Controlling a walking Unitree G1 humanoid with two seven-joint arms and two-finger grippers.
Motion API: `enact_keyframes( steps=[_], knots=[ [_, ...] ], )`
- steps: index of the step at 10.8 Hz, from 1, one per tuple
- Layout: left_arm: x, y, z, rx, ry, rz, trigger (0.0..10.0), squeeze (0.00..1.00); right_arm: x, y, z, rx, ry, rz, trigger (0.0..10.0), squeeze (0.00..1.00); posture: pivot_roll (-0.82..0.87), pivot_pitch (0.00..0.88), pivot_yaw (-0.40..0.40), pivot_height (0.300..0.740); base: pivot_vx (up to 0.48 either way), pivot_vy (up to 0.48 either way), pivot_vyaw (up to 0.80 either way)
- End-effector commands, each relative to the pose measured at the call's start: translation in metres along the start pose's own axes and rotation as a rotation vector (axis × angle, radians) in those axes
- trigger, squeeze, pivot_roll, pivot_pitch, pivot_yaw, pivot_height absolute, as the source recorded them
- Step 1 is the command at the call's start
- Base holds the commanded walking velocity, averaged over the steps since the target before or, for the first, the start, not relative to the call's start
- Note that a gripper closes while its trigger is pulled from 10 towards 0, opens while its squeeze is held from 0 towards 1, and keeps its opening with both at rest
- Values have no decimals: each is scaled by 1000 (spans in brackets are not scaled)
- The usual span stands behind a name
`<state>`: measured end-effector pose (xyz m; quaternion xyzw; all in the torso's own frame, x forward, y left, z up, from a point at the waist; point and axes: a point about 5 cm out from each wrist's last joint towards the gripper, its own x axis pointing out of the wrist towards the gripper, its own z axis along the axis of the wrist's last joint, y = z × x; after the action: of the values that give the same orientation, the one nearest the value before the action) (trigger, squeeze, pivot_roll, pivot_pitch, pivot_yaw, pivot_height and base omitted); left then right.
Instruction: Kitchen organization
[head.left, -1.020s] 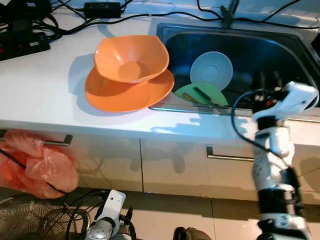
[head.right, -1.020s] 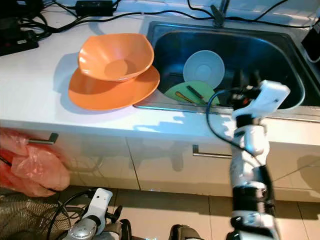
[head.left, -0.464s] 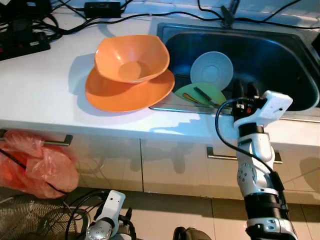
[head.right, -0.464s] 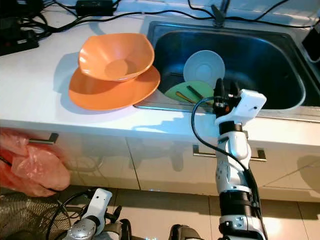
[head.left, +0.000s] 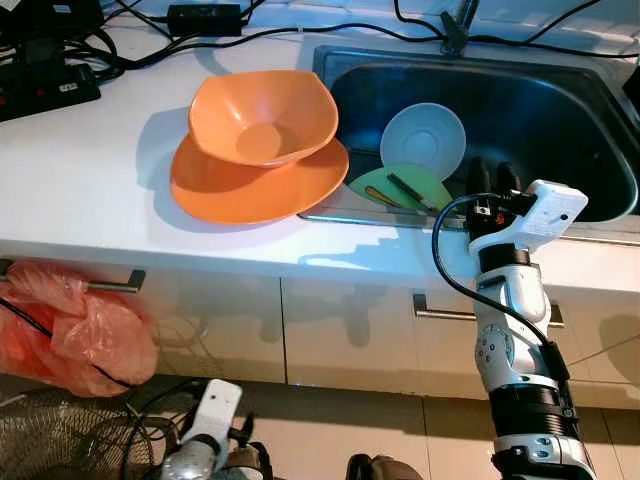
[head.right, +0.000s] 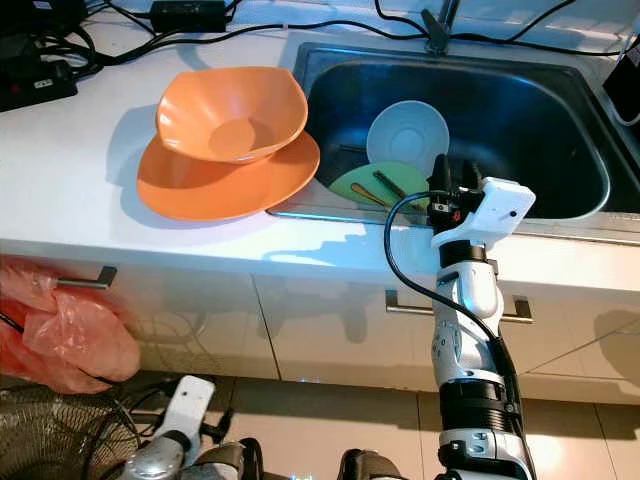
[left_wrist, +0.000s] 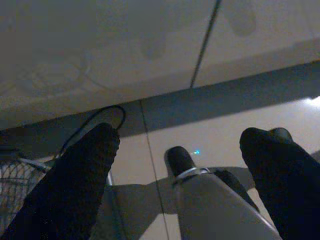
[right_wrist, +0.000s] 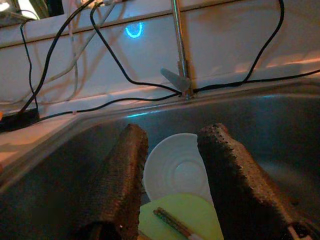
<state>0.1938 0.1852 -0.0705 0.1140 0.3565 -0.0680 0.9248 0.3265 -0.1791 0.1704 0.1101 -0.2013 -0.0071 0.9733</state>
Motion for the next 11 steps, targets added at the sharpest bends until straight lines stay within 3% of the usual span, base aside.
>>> enact_keyframes(
  steps=[1,4,6,9,11],
  knots=[
    [-3,2,-8,-30,14,25,10000,0,-2,-4,0,-5,-2,-7,10000,0,89,145,-21,740,0,0,0],
    [-10,22,-5,-99,-81,162,10000,0,-3,-5,-2,-8,9,-1,10000,0,102,163,-25,740,0,0,0],
    [-20,46,11,-88,-235,340,10000,0,-3,-5,-4,-10,23,3,10000,0,131,191,-36,740,0,0,0],
    [-54,77,34,-39,-435,603,10000,0,-2,-4,-5,-3,34,16,10000,0,157,210,-46,740,0,0,0],
    [-75,78,49,-41,-535,705,10000,0,-2,-3,-7,0,41,25,10000,0,162,220,-51,740,0,0,0]
  ],
)
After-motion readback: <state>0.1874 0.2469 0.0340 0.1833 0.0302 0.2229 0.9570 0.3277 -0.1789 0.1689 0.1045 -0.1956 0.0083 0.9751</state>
